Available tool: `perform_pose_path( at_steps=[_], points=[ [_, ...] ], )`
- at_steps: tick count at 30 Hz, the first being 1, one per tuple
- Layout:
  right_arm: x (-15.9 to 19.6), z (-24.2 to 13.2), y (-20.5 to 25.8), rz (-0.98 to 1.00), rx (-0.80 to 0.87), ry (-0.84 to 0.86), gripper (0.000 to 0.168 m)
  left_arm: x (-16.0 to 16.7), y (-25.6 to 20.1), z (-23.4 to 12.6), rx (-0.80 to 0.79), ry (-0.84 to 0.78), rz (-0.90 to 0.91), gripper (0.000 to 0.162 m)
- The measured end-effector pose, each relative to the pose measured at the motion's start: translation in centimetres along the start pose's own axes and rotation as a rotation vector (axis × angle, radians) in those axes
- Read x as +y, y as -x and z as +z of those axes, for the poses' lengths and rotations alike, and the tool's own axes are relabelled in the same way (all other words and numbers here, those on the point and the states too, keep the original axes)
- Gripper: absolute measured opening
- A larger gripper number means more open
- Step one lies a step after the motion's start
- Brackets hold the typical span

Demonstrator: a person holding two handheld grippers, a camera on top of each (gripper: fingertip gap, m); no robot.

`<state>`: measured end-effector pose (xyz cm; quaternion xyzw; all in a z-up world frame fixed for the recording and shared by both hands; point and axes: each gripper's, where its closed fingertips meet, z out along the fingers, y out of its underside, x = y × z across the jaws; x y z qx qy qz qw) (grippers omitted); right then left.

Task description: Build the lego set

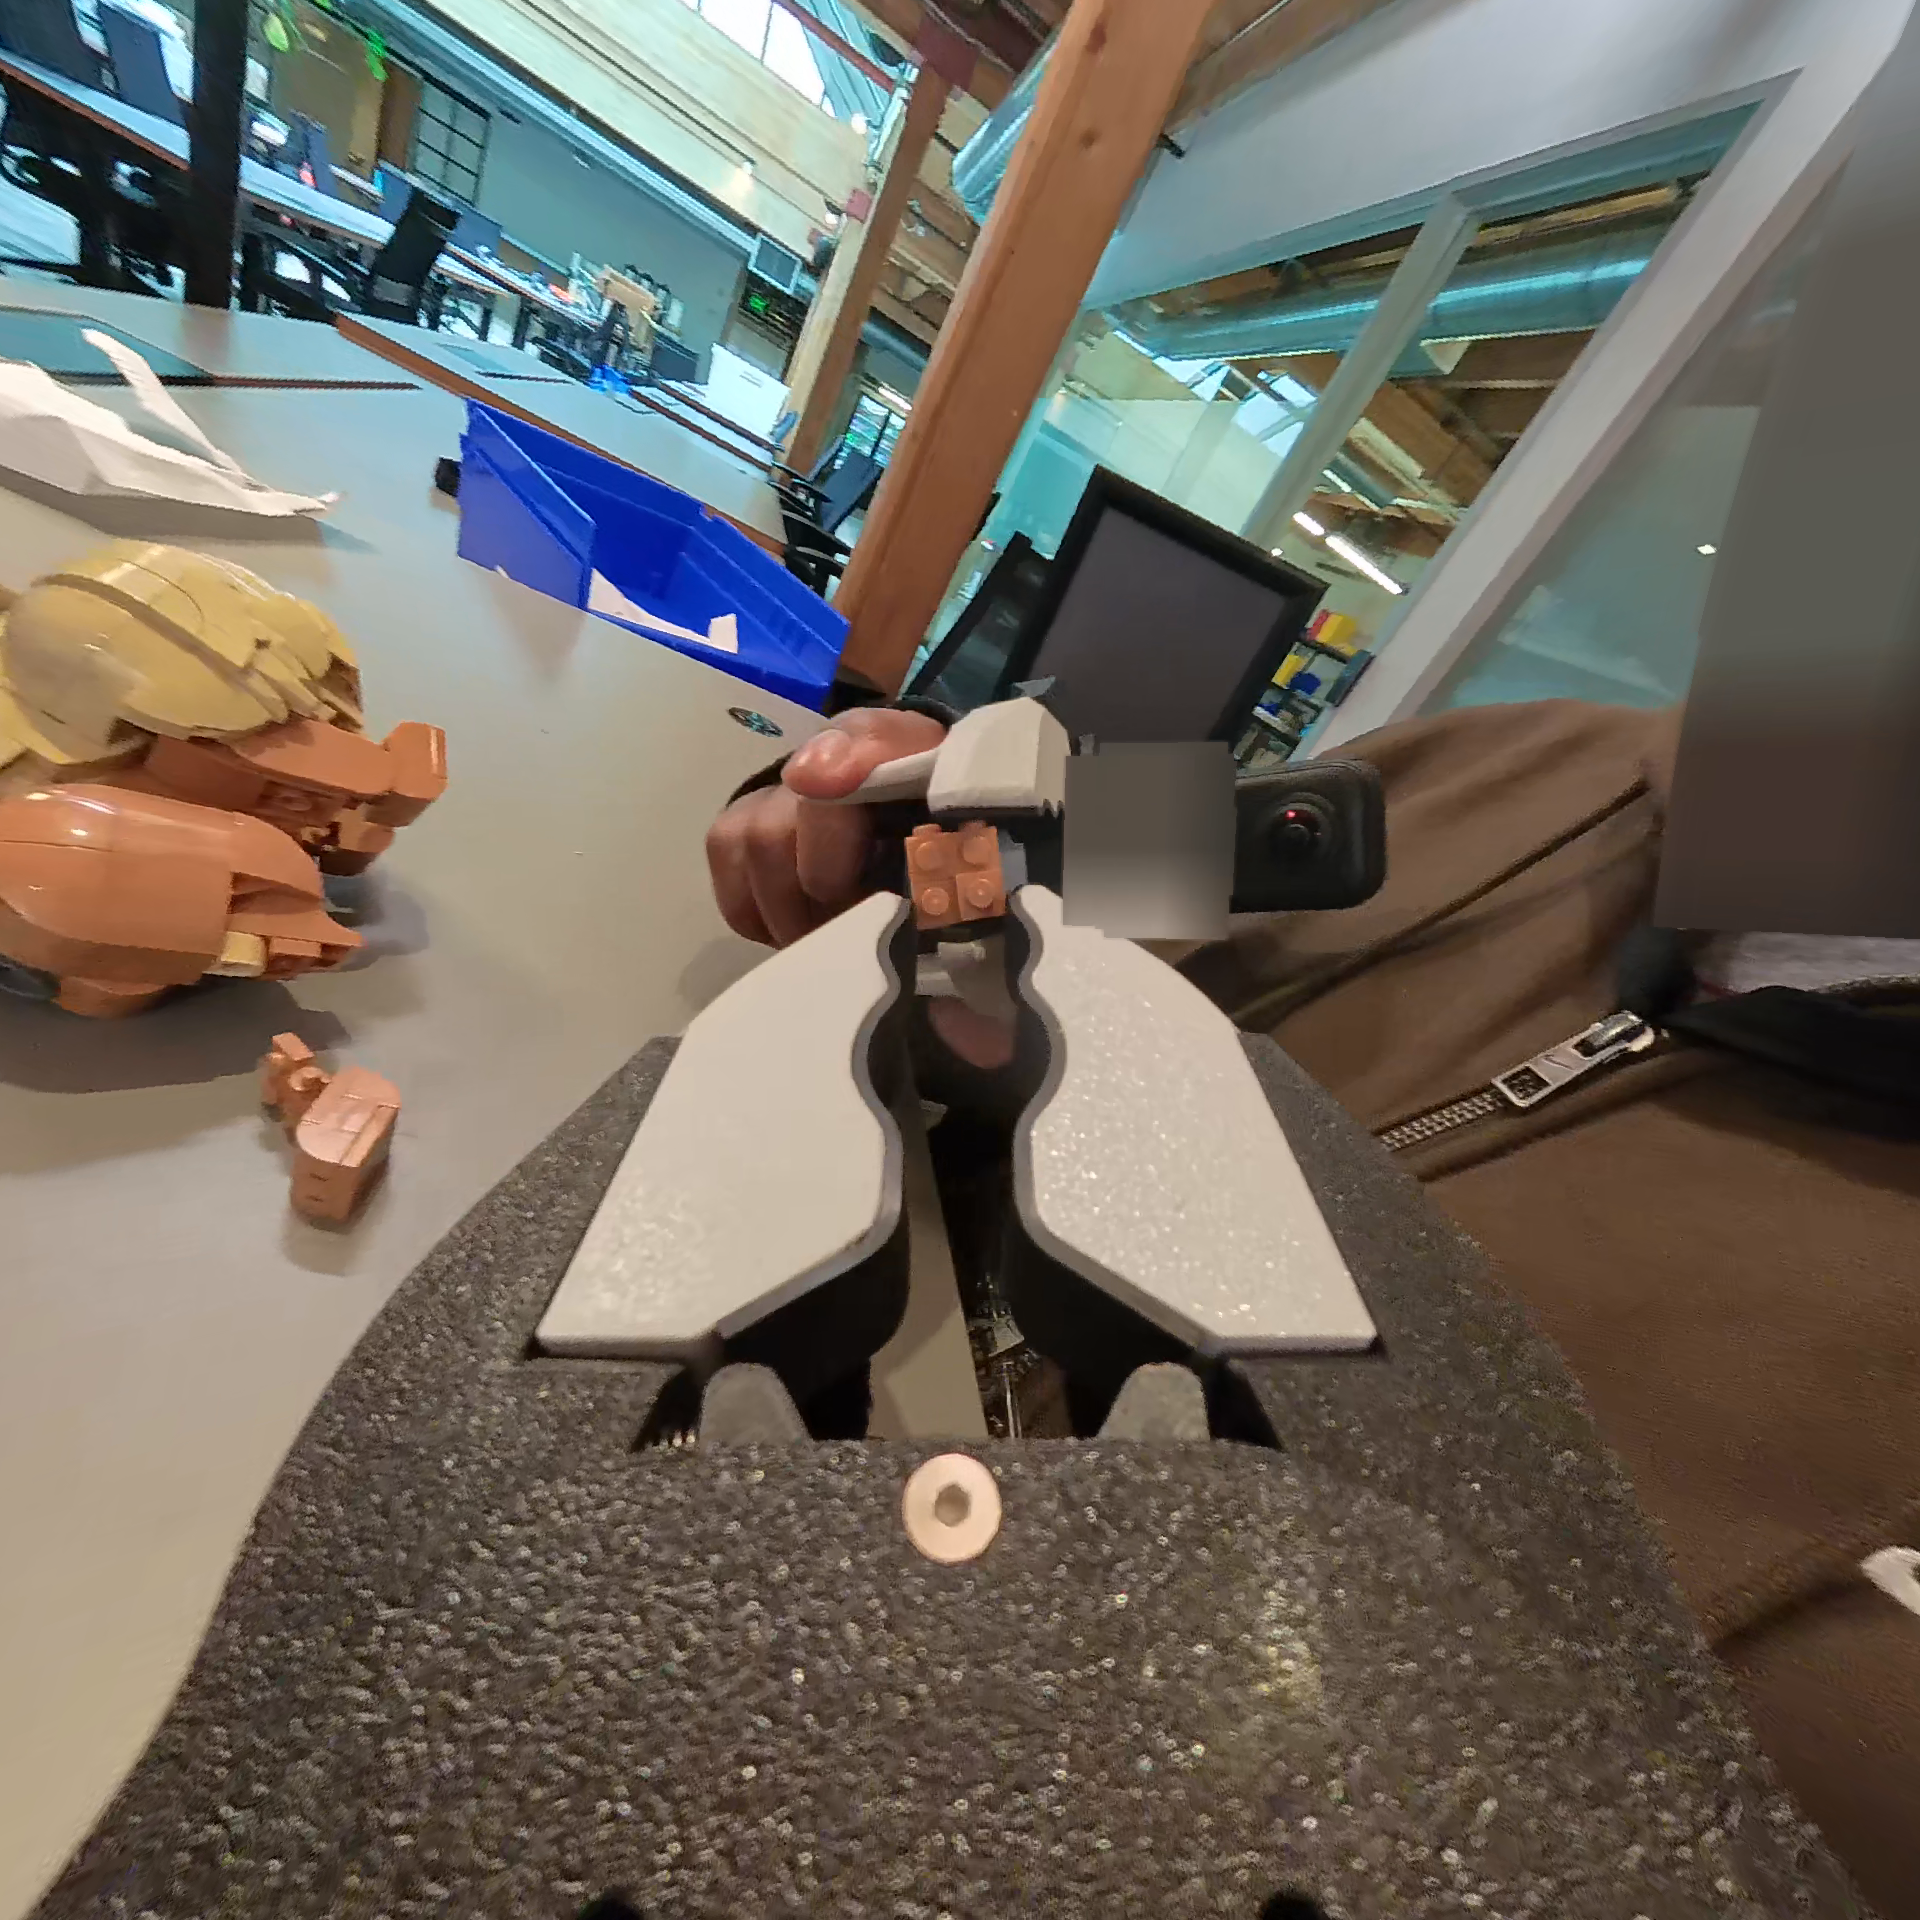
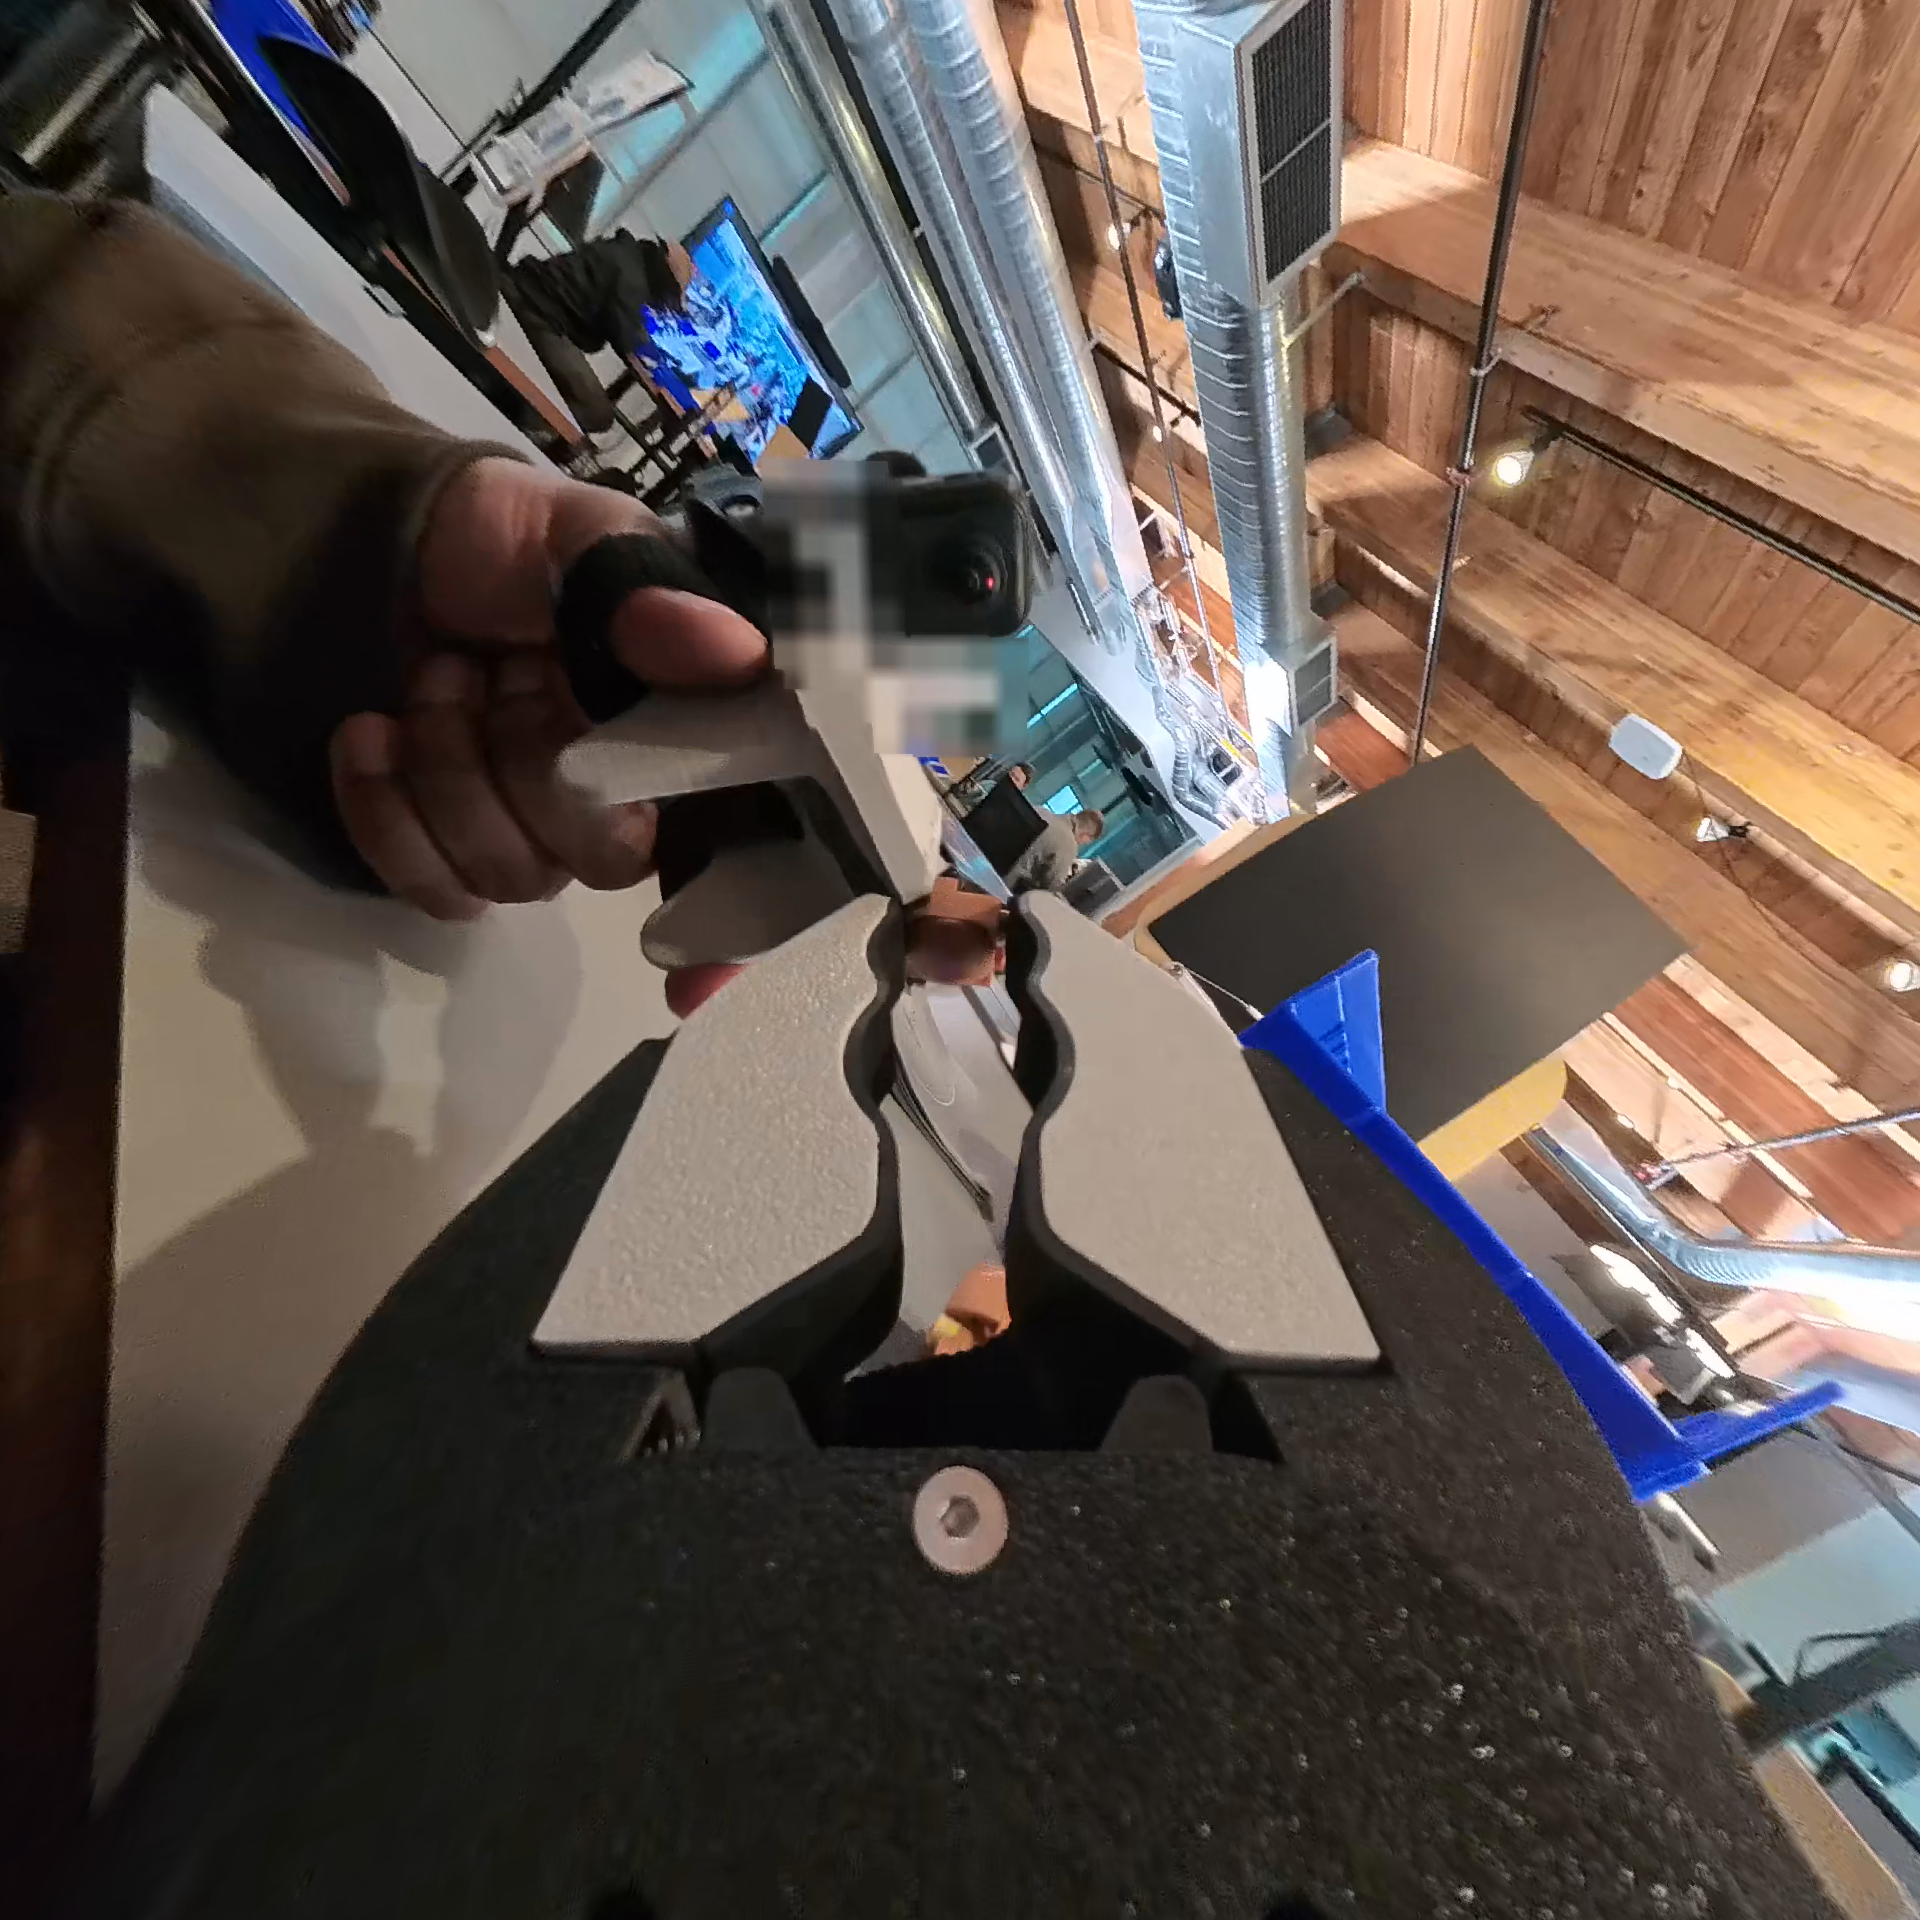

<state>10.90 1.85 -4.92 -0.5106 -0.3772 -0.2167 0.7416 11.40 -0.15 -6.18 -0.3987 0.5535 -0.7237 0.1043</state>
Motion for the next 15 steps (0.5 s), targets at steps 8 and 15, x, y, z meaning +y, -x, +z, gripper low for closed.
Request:
perform_pose_path(
  at_steps=[8, 15],
  points=[
    [-0.8, -0.3, 0.3, 0.039, -0.041, -0.059, 0.019, 0.2, -0.8, 0.0, 0.084, 0.015, -0.079, 0.016],
    [-1.1, -0.5, 0.5, 0.019, -0.059, -0.081, 0.019, 0.4, -1.3, 0.1, 0.112, 0.025, -0.096, 0.016]
  ],
)
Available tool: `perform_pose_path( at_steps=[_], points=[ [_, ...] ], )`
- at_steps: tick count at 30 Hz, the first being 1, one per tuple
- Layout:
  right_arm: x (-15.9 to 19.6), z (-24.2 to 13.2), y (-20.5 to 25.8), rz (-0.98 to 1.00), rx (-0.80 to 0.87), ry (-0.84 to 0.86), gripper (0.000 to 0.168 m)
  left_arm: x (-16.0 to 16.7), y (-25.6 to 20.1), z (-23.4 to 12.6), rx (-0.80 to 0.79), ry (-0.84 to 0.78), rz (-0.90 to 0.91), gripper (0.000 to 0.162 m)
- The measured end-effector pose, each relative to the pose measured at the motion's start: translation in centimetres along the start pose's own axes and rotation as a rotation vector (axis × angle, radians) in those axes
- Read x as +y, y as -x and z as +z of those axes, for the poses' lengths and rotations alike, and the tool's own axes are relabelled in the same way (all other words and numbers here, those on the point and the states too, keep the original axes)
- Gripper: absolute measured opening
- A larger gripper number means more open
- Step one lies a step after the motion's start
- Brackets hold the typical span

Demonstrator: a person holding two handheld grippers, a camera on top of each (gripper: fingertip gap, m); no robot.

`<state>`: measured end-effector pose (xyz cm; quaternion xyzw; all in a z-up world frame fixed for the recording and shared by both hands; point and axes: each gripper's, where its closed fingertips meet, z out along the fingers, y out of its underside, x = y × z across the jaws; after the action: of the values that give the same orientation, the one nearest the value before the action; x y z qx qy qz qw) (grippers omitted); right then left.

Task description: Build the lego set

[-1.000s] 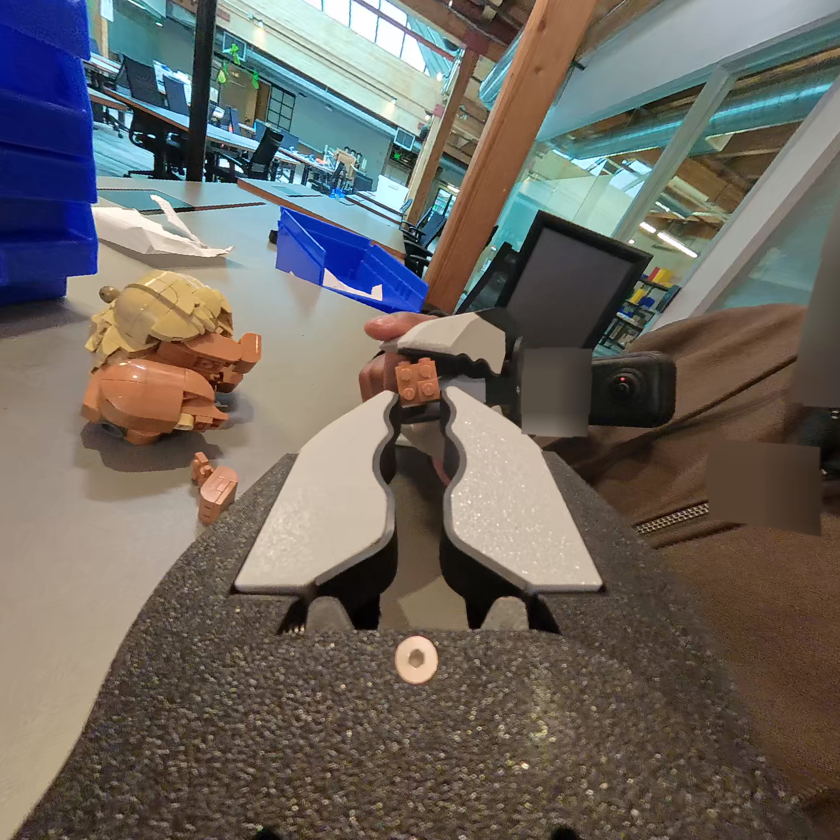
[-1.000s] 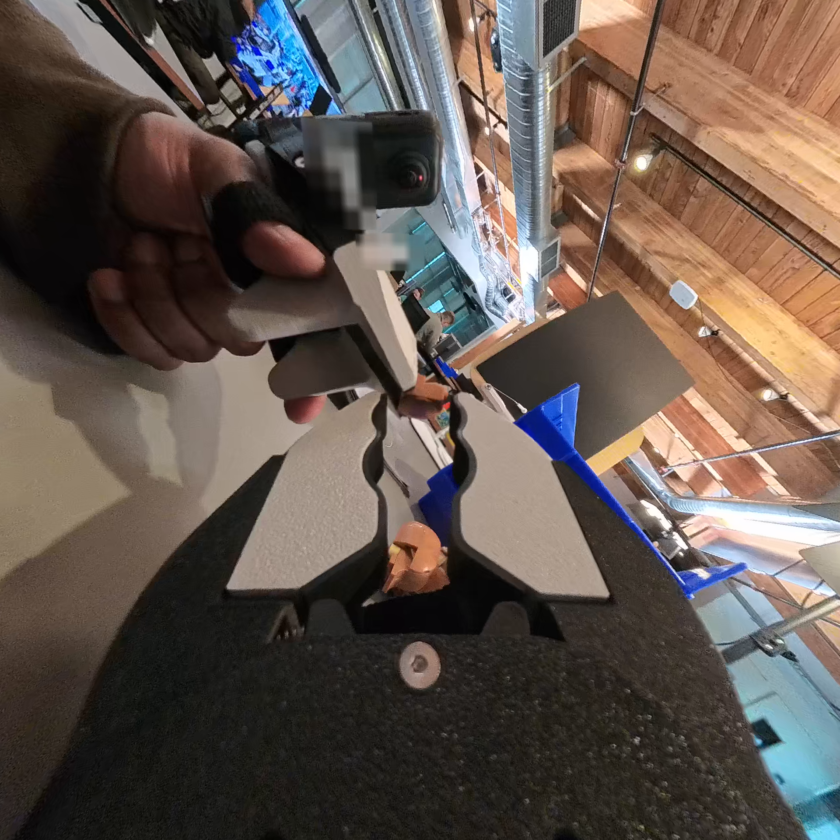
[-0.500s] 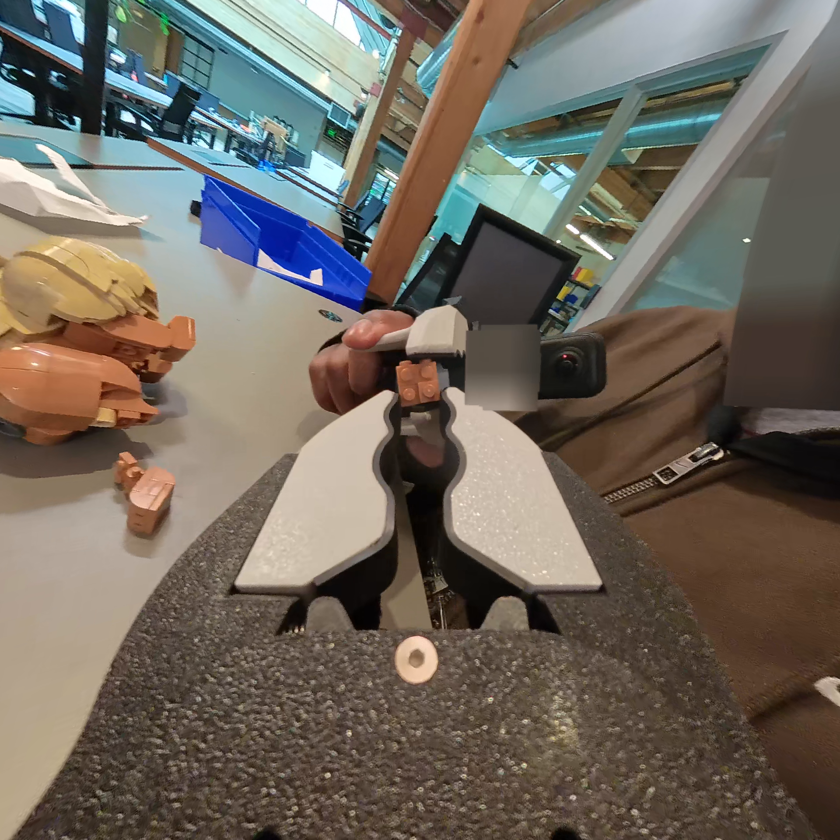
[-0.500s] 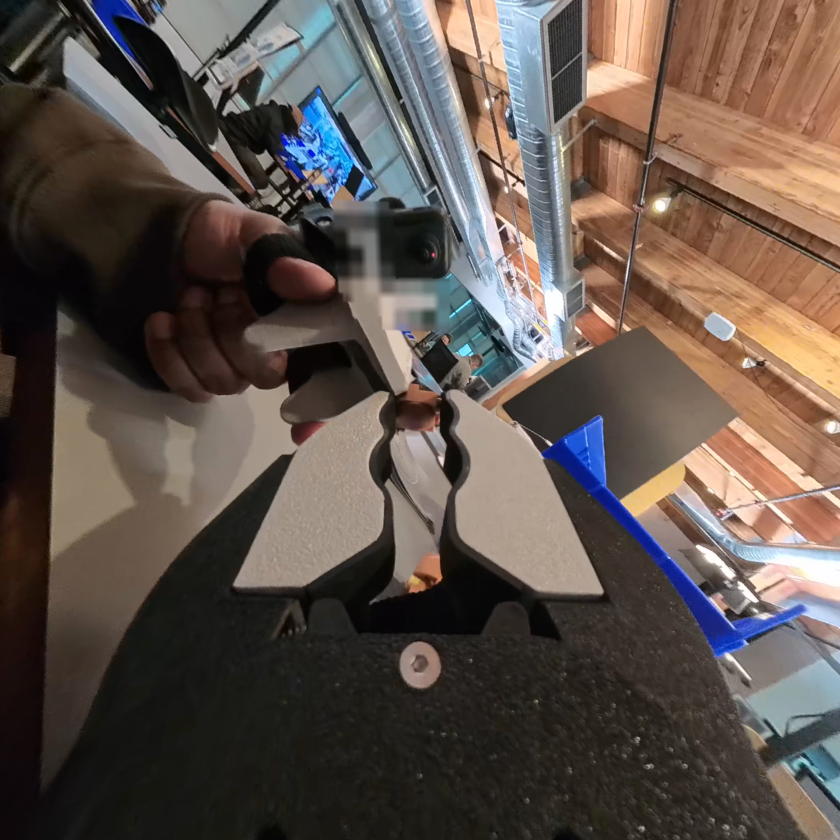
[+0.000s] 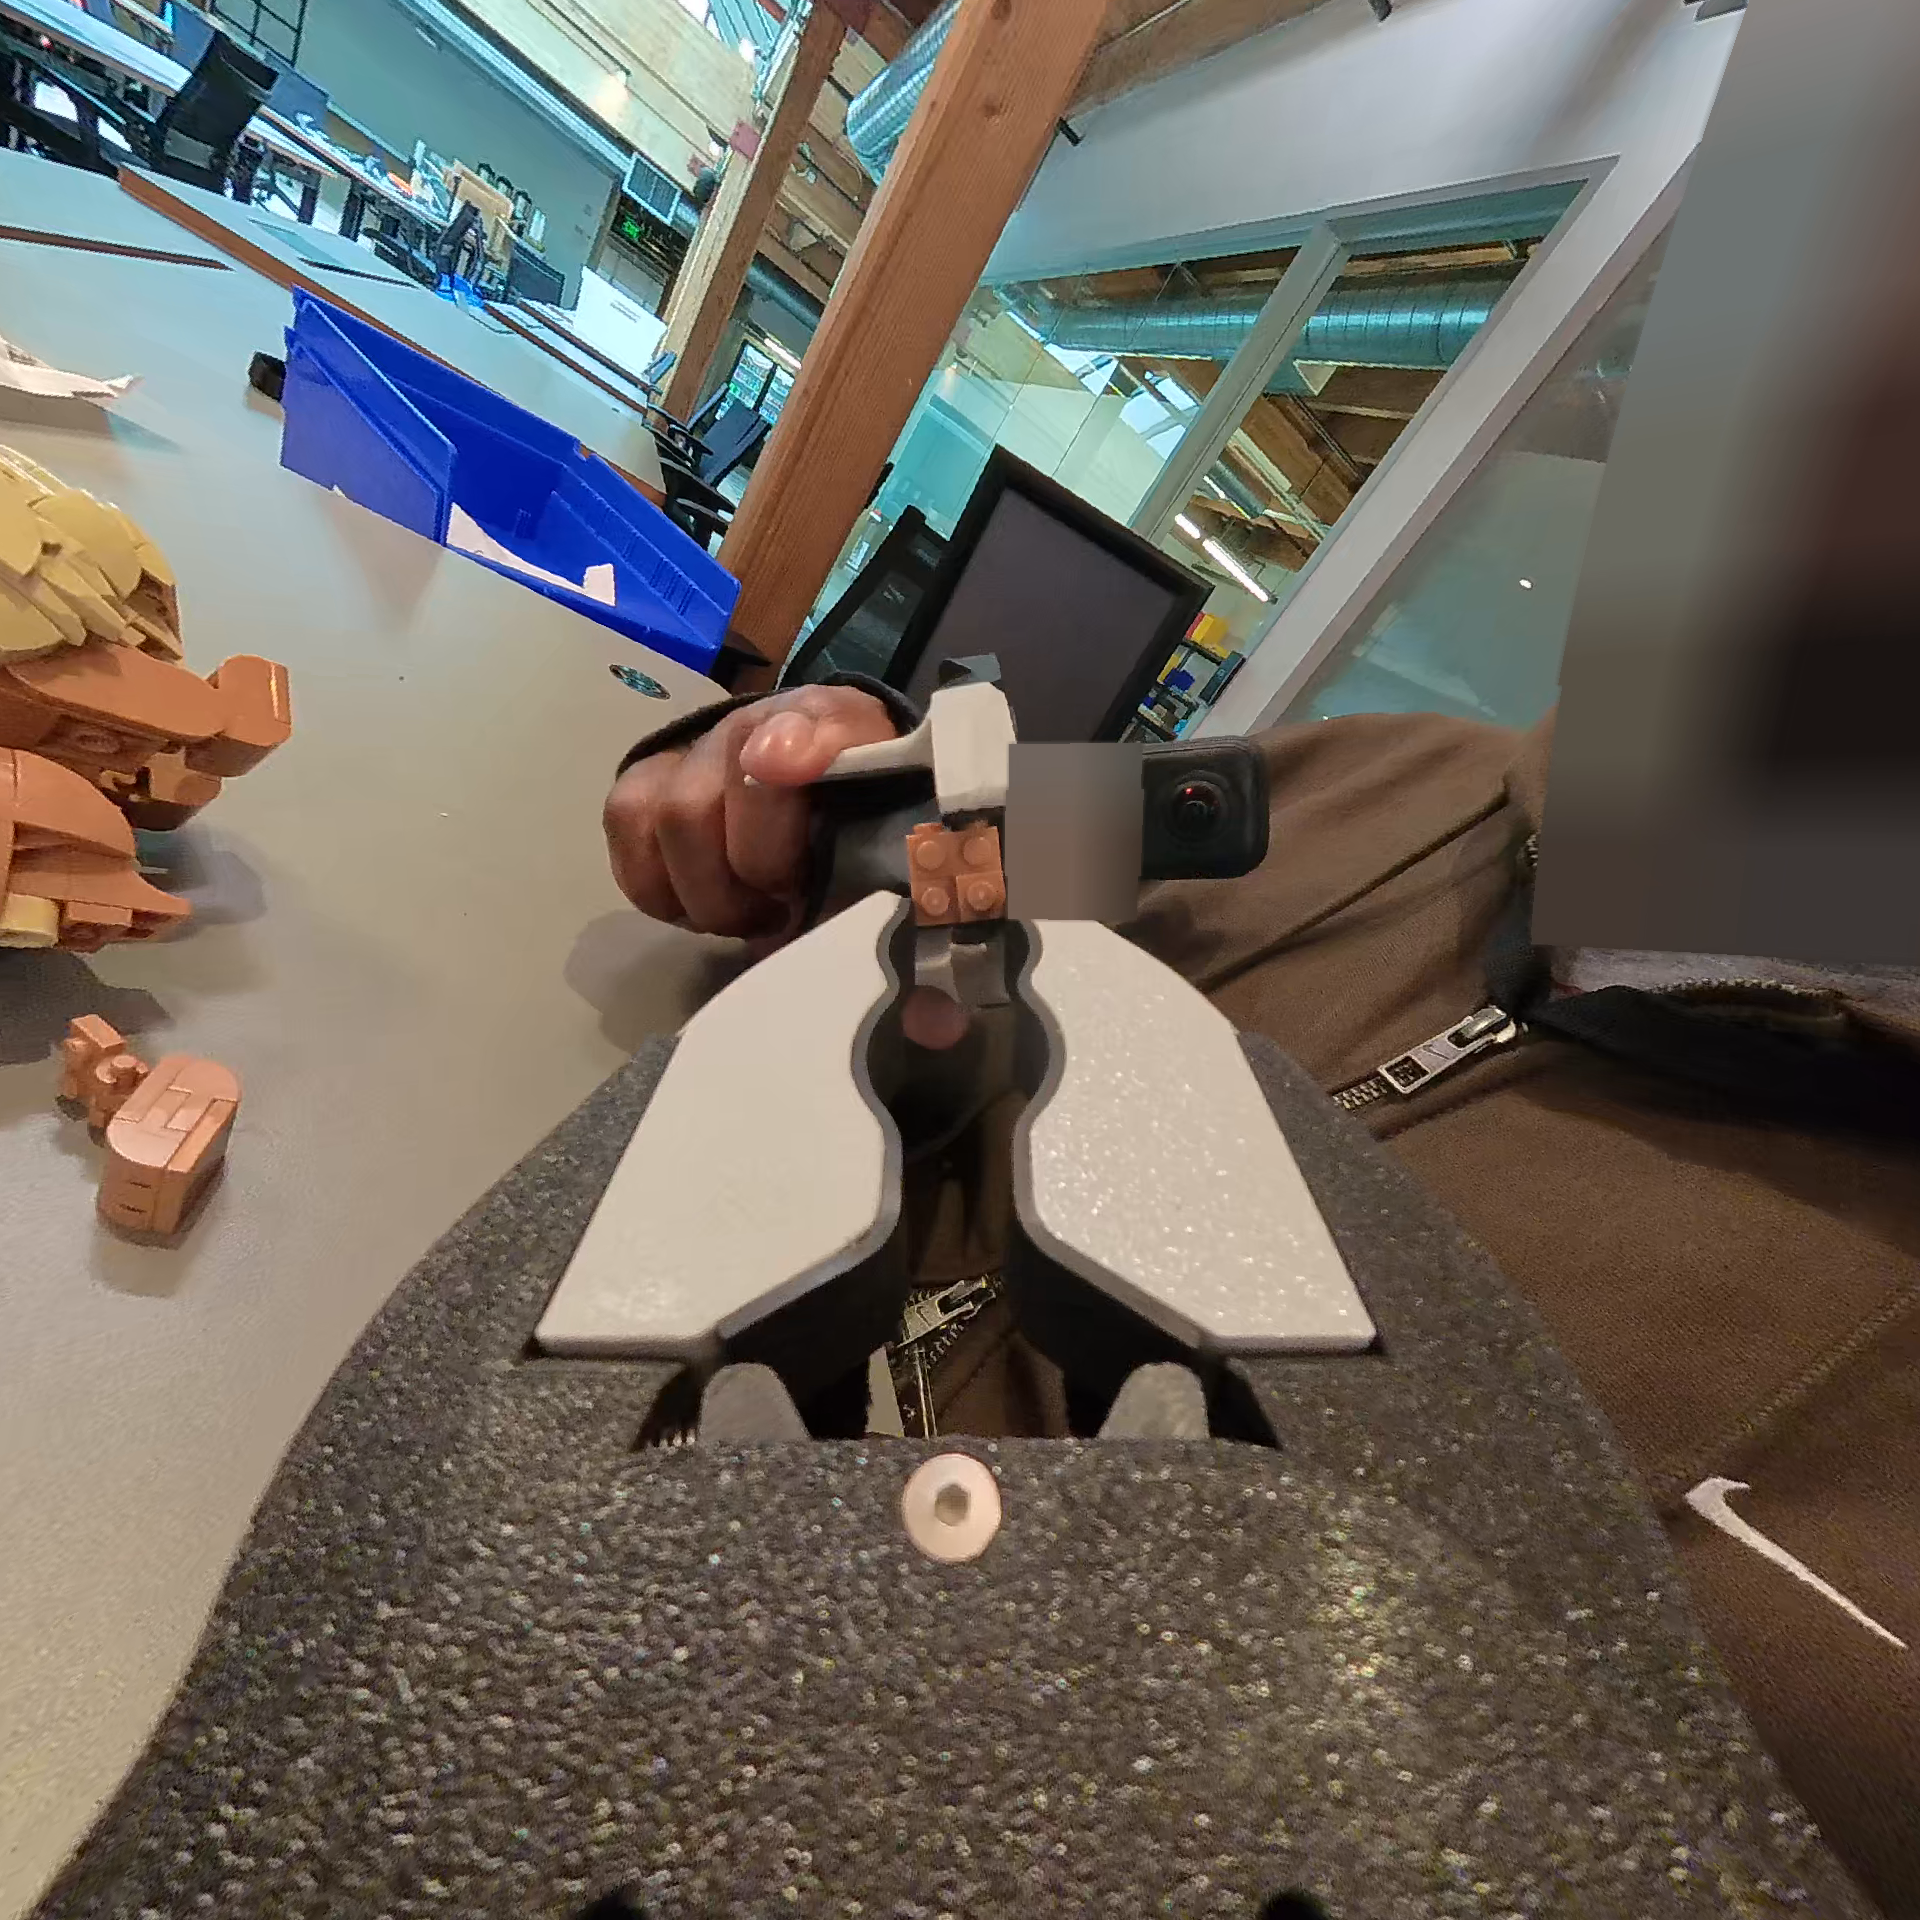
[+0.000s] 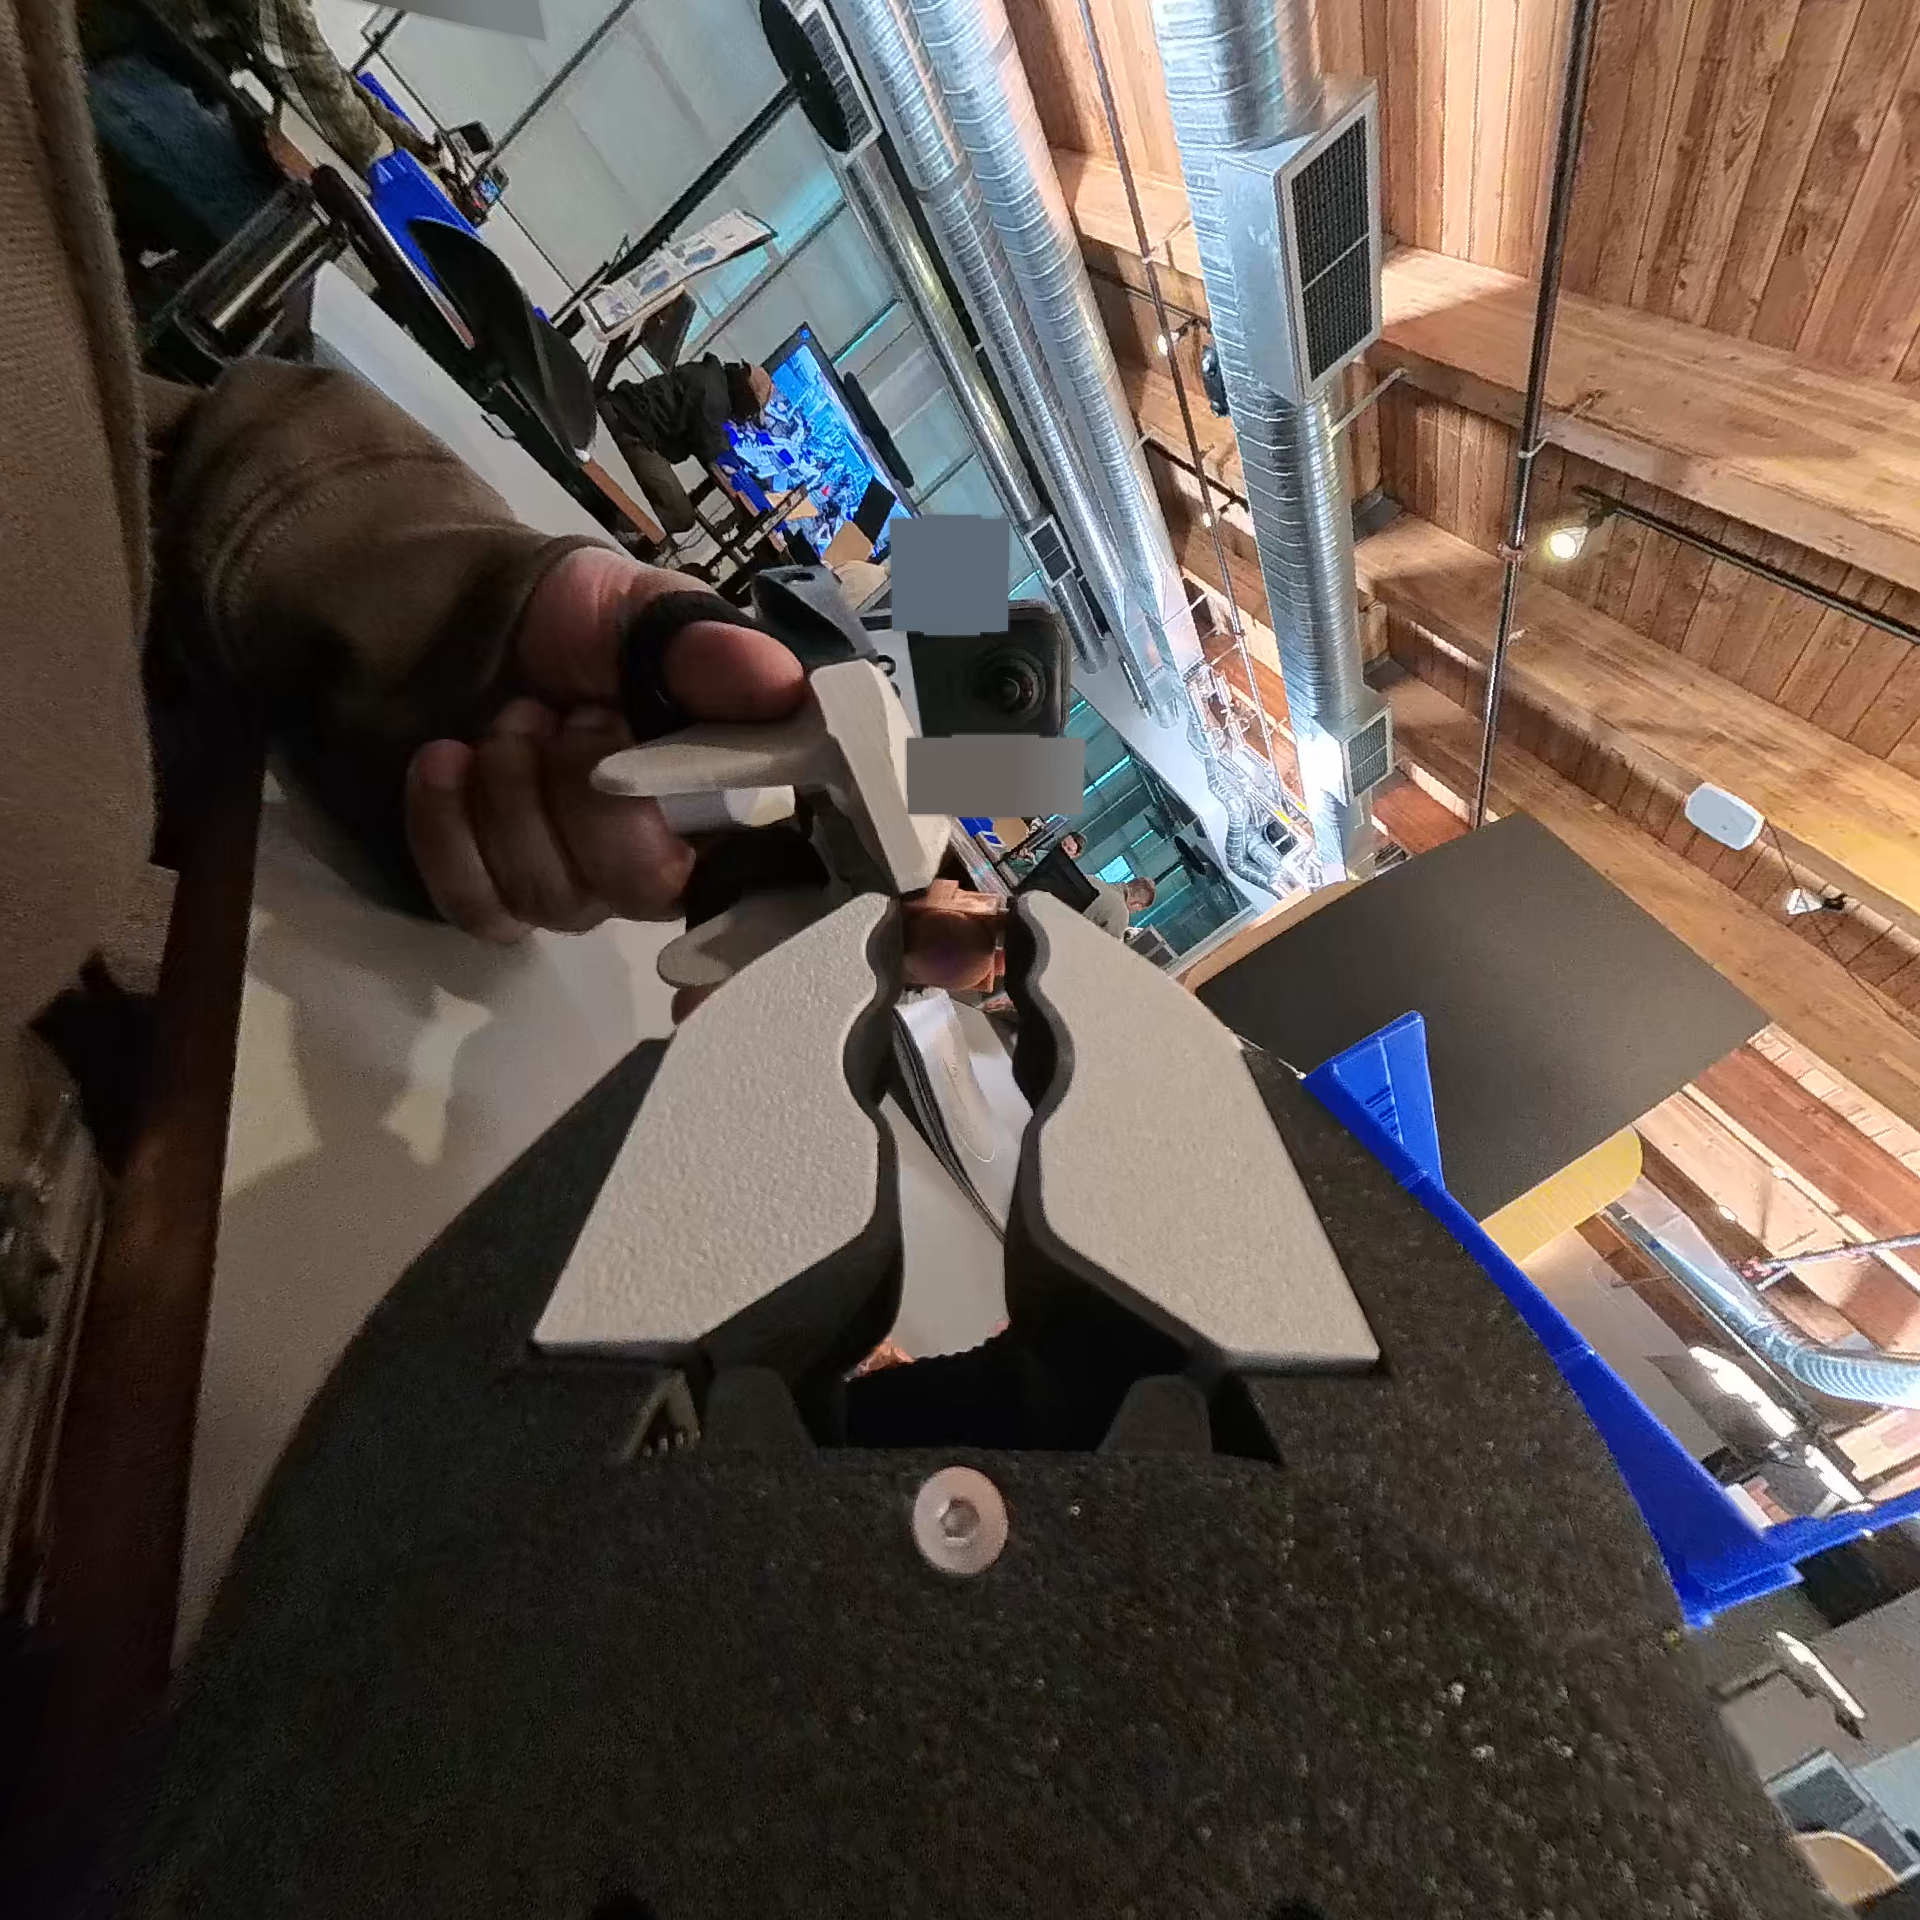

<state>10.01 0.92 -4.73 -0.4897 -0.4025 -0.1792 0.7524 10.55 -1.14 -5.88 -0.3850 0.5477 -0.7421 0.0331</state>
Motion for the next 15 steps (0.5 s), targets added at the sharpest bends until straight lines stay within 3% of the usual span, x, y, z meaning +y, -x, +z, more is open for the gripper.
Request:
perform_pose_path(
  at_steps=[7, 9, 11, 15],
  points=[
    [-0.2, -1.0, 0.8, -0.086, -0.063, -0.036, 0.019, 1.0, -0.3, 0.5, 0.008, 0.071, 0.01, 0.016],
    [-0.4, -1.7, 1.1, -0.082, -0.105, -0.068, 0.018, -0.2, -0.3, -0.4, 0.024, 0.0, -0.018, 0.016],
    [0.2, -2.1, 0.7, -0.073, -0.103, -0.049, 0.018, -1.1, 0.5, -2.0, -0.018, -0.058, -0.035, 0.016],
    [0.6, -2.1, 0.1, -0.065, -0.07, -0.03, 0.018, -0.5, 1.4, -2.6, -0.122, -0.006, 0.036, 0.016]
  ],
)
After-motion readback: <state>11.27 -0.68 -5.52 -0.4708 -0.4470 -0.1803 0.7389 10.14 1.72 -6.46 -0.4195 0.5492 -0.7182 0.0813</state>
